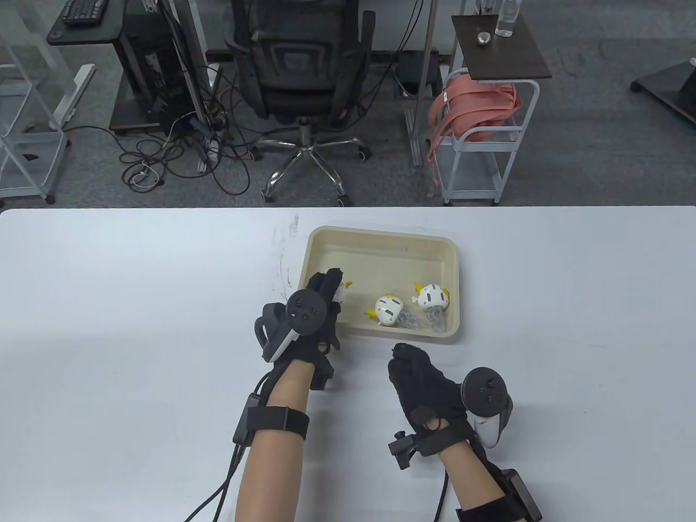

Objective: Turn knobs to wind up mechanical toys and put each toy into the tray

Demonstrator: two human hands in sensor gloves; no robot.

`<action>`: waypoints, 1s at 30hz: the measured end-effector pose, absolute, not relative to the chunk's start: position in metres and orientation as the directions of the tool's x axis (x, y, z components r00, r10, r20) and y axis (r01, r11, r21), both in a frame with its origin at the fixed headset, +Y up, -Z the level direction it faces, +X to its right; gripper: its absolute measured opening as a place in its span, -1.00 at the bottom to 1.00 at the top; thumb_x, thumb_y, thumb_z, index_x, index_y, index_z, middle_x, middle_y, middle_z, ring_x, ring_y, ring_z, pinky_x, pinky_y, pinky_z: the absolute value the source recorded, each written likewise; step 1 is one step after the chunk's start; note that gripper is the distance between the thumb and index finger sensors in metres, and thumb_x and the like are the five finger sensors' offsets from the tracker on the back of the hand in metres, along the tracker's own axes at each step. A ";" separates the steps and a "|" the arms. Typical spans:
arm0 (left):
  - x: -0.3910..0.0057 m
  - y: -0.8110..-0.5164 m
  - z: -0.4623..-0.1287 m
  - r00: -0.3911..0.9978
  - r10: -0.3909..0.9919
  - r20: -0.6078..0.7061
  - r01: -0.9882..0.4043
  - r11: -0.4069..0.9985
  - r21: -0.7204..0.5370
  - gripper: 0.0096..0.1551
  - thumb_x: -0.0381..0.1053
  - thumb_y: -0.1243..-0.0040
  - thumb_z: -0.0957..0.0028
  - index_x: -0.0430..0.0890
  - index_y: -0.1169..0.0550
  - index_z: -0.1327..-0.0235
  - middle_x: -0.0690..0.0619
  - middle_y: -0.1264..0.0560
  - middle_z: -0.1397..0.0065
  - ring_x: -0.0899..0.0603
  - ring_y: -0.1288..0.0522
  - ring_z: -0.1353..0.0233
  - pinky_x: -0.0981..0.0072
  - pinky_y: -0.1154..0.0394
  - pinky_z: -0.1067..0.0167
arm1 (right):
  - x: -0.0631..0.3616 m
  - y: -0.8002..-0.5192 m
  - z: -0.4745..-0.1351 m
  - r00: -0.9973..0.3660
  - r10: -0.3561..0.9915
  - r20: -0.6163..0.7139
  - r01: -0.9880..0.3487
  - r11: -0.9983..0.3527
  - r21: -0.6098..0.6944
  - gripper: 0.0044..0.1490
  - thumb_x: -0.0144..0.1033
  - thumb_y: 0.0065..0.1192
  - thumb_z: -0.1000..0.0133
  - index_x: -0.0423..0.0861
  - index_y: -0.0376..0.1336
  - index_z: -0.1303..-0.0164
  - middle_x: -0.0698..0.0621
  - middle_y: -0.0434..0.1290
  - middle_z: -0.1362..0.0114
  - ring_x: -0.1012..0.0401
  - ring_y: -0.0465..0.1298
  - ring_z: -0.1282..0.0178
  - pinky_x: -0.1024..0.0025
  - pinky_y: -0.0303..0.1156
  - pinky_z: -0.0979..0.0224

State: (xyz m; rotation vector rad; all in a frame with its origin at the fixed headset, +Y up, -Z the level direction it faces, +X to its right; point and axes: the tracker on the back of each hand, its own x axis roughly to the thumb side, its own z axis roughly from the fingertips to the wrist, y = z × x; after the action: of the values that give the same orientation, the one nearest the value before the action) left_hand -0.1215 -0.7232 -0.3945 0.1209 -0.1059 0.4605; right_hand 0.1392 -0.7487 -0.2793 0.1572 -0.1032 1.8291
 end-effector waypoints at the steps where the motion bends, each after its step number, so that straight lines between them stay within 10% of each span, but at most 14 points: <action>1: -0.121 -0.725 -0.395 0.895 0.428 0.127 -0.440 0.893 0.092 -0.25 -0.01 -0.28 -0.06 0.25 -0.32 -0.57 -0.07 -0.37 -0.63 -0.22 -0.61 -0.44 -0.10 -0.42 -0.46 | 0.139 -0.748 -0.279 -0.255 0.953 0.162 -0.965 -0.260 0.012 0.03 0.16 0.20 -0.13 -0.48 0.20 -0.42 -0.44 0.44 -0.33 -0.24 0.50 -0.14 -0.31 0.30 -0.25; 16: -0.098 -0.743 -0.401 0.965 0.206 0.164 -0.219 0.974 0.064 -0.29 -0.04 -0.28 -0.06 0.31 -0.37 -0.52 0.05 -0.35 -0.67 -0.21 -0.53 -0.52 -0.15 -0.32 -0.51 | 0.137 -0.748 -0.279 -0.262 0.949 0.174 -0.963 -0.269 0.018 0.03 0.16 0.20 -0.13 -0.48 0.20 -0.42 -0.44 0.43 -0.34 -0.26 0.50 -0.15 -0.34 0.27 -0.27; 30: -0.102 -0.742 -0.391 0.936 0.275 0.220 -0.278 0.960 -0.020 -0.37 -0.03 -0.21 -0.12 0.24 -0.43 -0.52 0.02 -0.29 -0.70 -0.31 -0.35 -0.61 -0.23 -0.10 -0.54 | 0.135 -0.747 -0.278 -0.287 0.942 0.175 -0.955 -0.295 0.024 0.04 0.17 0.21 -0.13 -0.46 0.20 -0.44 -0.46 0.40 -0.39 -0.32 0.48 -0.21 -0.39 0.25 -0.28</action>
State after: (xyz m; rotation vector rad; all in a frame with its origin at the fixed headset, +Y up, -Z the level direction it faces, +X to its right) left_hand -0.1019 -0.7423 -0.3915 0.0116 -0.2232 0.2825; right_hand 0.1350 -0.7472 -0.2781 0.1814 -0.0992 1.8629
